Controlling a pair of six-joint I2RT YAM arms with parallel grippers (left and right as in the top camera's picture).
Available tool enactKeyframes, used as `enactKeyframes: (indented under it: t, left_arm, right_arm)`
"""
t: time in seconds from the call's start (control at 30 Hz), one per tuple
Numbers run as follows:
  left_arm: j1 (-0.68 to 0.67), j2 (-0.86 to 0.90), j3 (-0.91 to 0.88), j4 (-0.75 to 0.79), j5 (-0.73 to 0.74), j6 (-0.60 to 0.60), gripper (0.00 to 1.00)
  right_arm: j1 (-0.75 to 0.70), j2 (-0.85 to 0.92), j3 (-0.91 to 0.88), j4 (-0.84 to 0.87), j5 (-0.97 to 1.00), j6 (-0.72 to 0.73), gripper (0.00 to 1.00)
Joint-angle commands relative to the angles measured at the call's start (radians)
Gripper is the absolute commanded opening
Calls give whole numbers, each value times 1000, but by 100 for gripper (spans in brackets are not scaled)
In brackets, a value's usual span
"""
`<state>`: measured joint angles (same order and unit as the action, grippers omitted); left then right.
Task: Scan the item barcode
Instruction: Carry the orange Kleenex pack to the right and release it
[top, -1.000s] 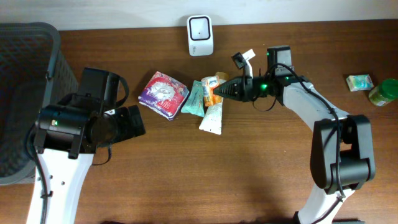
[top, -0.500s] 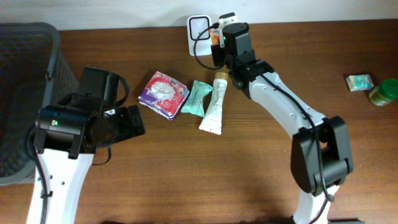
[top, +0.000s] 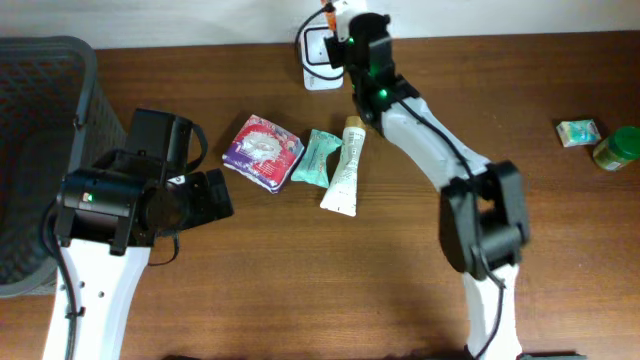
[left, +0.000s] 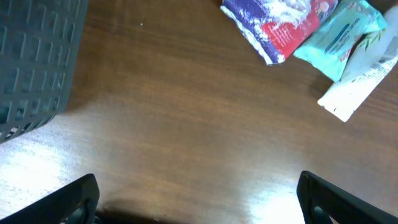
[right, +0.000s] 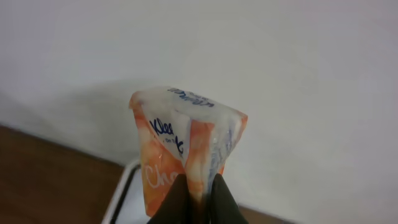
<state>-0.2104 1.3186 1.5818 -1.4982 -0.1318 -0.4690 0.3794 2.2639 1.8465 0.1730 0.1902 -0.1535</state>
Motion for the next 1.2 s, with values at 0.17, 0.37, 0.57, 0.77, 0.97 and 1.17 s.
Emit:
enactKeyframes:
  t: [0.17,0.37,0.57,0.77,0.97,1.17]
  left_arm:
    - [-3,-4,3,2,-7,-10,99]
    - [-3,-4,3,2,-7,-10,99]
    - [-3,-4,3,2,-7,-9,99]
    - [-3,-4,3,2,-8,-10,99]
    - [-3,-4,3,2,-8,-10,99]
    - [-3,-4,3,2,-7,-9,99]
  right_arm:
    - [-28,82,62,-35,5,-15,4]
    - [-26,84,62,-69,-10,-16,4]
    - [-26,81,64,-161,-70,-48,4]
    - [-69,-50,70,-229,95,62,4]
    - [-505,-114,69,-864,91,293,4]
    - [-734,-47,65,-1054,-81,293,79]
